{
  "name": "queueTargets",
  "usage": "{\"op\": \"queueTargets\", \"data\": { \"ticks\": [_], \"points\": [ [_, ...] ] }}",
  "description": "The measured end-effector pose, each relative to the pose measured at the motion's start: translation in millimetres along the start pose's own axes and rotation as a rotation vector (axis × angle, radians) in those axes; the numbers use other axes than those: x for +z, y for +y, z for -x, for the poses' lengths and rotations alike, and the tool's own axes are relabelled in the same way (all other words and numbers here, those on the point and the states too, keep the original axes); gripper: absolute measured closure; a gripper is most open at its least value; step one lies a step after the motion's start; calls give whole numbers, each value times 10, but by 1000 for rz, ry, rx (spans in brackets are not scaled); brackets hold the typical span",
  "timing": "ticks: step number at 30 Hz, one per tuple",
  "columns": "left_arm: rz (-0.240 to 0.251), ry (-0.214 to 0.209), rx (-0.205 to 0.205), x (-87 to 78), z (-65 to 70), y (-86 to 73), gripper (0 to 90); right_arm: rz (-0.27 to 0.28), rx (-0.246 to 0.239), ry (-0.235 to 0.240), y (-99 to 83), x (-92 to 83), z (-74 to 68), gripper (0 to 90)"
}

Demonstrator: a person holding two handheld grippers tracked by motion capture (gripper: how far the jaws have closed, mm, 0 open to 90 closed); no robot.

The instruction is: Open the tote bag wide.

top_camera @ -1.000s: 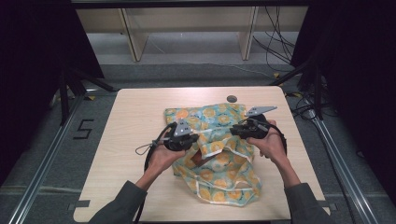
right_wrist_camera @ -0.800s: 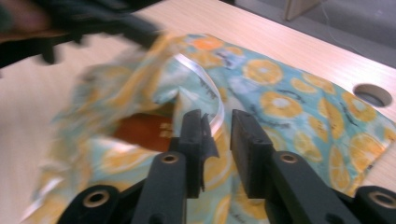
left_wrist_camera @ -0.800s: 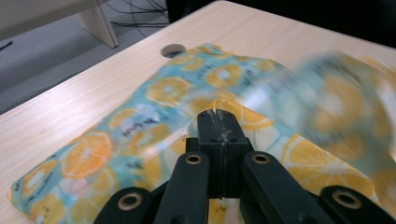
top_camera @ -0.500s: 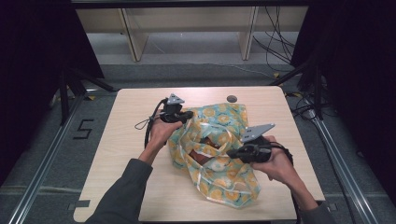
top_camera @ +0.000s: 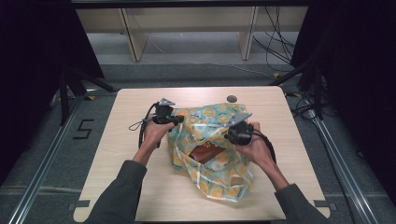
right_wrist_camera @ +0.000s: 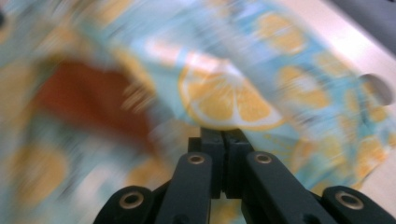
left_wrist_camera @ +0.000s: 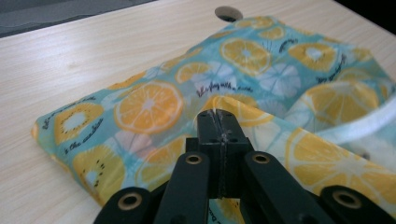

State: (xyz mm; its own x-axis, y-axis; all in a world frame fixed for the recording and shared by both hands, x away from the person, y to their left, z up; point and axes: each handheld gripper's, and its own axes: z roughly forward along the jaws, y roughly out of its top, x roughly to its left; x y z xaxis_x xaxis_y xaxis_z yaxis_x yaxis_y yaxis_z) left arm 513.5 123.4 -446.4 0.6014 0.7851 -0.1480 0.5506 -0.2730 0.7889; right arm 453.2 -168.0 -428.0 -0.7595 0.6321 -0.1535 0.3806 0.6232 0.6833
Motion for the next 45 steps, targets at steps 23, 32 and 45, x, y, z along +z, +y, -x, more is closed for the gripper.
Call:
{"op": "queueTargets", "data": {
  "ticks": [23,32,45],
  "points": [
    [-126,-56,226,-120,808,-175,528,-90,188,-27,-23,406,642,900],
    [-95,11,259,146,669,-70,863,-73,199,21,-40,350,575,898],
    [-49,47,189,-28,393,580,891,95,39,170,213,-101,-22,889]
  ]
}}
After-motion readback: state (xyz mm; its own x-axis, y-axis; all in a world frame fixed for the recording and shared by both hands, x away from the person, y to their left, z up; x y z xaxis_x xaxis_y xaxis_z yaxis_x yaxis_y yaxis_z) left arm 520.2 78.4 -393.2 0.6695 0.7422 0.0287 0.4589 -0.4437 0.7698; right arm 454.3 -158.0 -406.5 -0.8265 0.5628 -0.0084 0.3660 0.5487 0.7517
